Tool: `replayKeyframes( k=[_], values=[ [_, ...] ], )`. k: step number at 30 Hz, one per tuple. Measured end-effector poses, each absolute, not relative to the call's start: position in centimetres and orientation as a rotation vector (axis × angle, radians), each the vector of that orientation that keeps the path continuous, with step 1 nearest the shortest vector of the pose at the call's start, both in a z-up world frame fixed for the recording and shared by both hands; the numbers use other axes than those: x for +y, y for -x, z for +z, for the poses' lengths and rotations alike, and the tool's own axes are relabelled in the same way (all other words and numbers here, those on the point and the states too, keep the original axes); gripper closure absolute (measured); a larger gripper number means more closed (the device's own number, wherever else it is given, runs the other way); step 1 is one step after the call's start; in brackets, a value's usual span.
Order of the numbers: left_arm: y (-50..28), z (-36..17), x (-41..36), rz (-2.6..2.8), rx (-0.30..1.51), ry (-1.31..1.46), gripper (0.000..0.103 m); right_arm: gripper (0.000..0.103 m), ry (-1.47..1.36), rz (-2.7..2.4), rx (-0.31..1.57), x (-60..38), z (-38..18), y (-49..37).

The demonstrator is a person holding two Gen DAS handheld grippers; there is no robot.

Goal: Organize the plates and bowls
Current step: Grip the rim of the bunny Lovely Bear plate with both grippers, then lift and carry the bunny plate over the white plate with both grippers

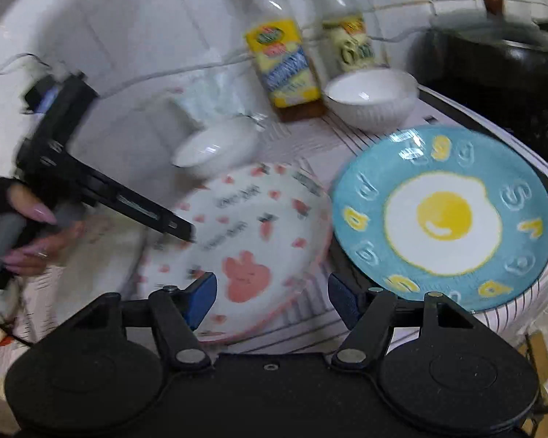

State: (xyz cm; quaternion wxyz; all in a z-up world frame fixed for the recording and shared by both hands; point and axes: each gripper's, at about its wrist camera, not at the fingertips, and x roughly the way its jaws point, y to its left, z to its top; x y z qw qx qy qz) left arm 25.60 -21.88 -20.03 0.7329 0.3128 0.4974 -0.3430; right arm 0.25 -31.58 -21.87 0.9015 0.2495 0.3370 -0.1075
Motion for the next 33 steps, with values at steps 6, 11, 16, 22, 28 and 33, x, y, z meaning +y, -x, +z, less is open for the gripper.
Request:
replayKeyframes(
  k=[6,11,16,22,28,33],
  values=[
    [-26.2,-20.9,-23.2,-0.776,1.113,-0.691,0.056,0.056,-0.533,-0.166,0.722,-31.3,-23.0,-1.3],
    [-26.1,-20.9,-23.4,-0.831,1.11,-0.695,0.068,0.078,-0.534,-0.183,0.728,-31.9,-23.4,-1.4],
    [-26.2,-20.9,-23.2,-0.85,1.114,-0.691,0.069,0.078,-0.547,-0.164,0.738,-32.2,-23.5,-1.6],
    [-27.2,-21.1,-23.4,-0.838,1.177,-0.609,0.069,0.078,-0.579,-0.151,0.768,-32.5,-23.9,-2.5],
    [-27.4,-21.2,-24.1,-0.845,1.228,-0.632,0.068,0.078,-0.635,-0.137,0.804,-33.2,-24.4,-3.4],
    [-27.9,-21.3,-24.0,-0.81,1.29,-0.594,0.068,0.078,-0.641,-0.135,0.841,-33.4,-24.1,-3.9]
  ],
)
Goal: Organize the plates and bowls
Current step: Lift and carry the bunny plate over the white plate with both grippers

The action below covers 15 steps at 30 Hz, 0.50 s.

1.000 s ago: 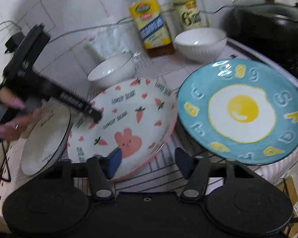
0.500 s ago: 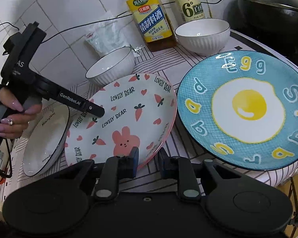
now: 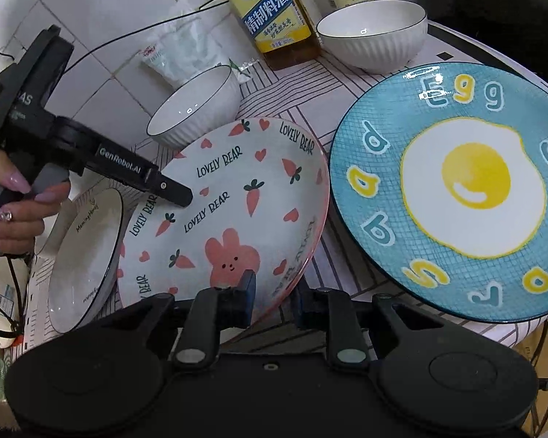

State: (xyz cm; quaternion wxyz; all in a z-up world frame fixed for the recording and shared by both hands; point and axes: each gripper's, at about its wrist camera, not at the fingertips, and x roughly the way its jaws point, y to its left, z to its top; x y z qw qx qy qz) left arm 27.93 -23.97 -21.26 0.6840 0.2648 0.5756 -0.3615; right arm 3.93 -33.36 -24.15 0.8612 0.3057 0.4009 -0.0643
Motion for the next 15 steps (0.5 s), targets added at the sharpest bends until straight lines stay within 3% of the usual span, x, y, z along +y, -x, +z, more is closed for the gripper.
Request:
replayKeyframes(
  k=[15],
  values=[
    [-26.8,-19.1,-19.5,-0.801,1.338,-0.461,0.068,0.078,-0.687,-0.076,0.9,-32.5,-23.9,-3.2]
  ],
)
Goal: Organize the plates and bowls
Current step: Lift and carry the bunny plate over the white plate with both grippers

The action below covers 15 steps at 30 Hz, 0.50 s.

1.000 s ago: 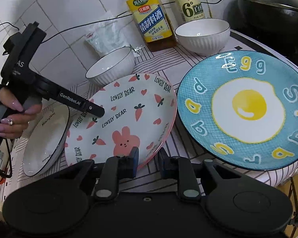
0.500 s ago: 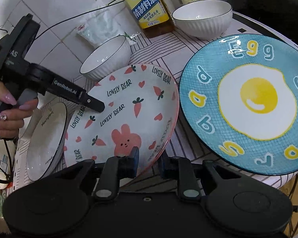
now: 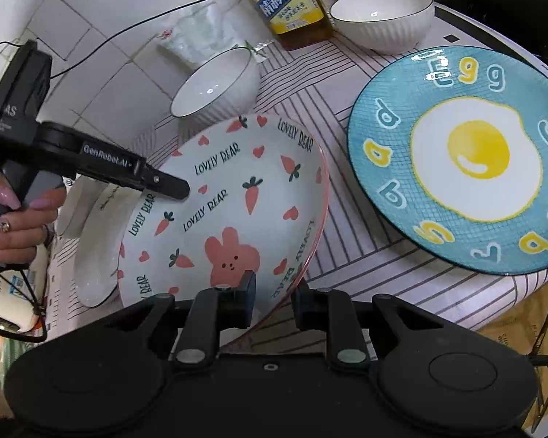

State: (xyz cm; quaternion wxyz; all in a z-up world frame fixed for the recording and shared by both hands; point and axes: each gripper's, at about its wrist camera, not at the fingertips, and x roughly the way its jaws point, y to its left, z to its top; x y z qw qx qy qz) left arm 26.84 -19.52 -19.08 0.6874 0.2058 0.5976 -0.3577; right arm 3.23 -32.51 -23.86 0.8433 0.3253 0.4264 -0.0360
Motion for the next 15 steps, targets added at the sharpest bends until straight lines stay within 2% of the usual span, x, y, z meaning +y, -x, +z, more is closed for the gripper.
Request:
replayKeyframes(
  k=[15],
  values=[
    [-26.1,-16.6,-10.9,-0.731,1.346,-0.295,0.068,0.078,-0.61,0.012,0.917,-29.5,-20.5,-3.0]
  ],
)
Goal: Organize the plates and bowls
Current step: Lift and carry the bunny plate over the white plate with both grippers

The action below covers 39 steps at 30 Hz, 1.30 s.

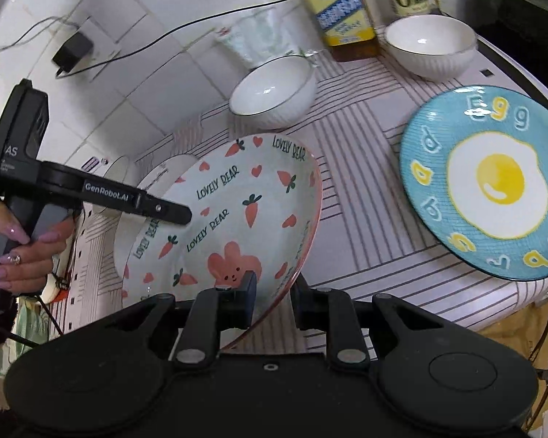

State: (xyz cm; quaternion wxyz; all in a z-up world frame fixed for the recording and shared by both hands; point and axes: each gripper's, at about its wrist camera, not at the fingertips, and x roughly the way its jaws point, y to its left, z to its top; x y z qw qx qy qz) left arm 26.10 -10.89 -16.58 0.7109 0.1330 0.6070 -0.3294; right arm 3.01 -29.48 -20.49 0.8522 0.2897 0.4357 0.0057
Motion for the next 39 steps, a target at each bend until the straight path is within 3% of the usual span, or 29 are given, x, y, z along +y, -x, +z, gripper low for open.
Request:
replayKeyframes(
  k=[17,39],
  values=[
    [-25.6,-12.3,3.5,-0.569,1.333,0.0,0.068,0.078,-0.491,0.201,0.92,-22.6,-14.3,-8.0],
    [-31.4,-18.6,9.1,-0.404,1.418,0.174,0.069,0.078,-0.383,0.275,1.023,-17.8,-17.0,-19.5]
  ],
)
